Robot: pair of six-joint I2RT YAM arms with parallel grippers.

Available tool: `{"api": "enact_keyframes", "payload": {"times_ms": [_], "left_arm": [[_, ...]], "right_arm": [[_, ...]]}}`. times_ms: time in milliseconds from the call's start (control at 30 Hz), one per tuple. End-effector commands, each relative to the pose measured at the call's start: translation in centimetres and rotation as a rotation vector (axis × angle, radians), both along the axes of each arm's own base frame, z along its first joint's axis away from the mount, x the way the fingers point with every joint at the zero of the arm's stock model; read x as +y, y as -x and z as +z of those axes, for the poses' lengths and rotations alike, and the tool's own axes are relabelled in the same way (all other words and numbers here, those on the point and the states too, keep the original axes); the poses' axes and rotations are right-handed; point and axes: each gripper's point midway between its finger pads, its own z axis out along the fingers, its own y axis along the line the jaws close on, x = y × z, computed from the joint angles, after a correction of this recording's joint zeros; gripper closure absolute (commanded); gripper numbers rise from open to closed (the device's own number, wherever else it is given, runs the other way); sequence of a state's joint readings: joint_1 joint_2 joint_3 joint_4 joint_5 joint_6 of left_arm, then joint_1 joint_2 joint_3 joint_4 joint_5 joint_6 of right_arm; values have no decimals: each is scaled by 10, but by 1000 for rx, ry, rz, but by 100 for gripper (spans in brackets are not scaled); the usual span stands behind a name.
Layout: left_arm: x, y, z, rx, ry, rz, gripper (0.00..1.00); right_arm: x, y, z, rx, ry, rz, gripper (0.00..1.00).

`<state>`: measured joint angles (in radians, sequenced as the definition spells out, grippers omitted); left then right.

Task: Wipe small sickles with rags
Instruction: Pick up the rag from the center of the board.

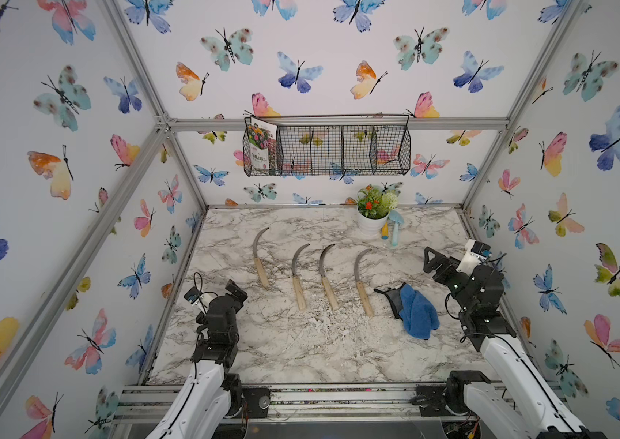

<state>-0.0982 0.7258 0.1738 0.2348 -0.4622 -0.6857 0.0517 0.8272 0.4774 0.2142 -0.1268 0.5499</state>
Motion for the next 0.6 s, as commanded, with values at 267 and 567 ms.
{"api": "enact_keyframes", "payload": {"times_ms": [267, 567], "left_arm": [[-17, -24, -3, 63, 36, -81, 1], [-22, -33, -10, 116, 30, -109, 1]], "right_arm": [[45, -8, -64, 300, 95, 104, 2], [8, 28, -100, 494, 157, -94, 2]]}}
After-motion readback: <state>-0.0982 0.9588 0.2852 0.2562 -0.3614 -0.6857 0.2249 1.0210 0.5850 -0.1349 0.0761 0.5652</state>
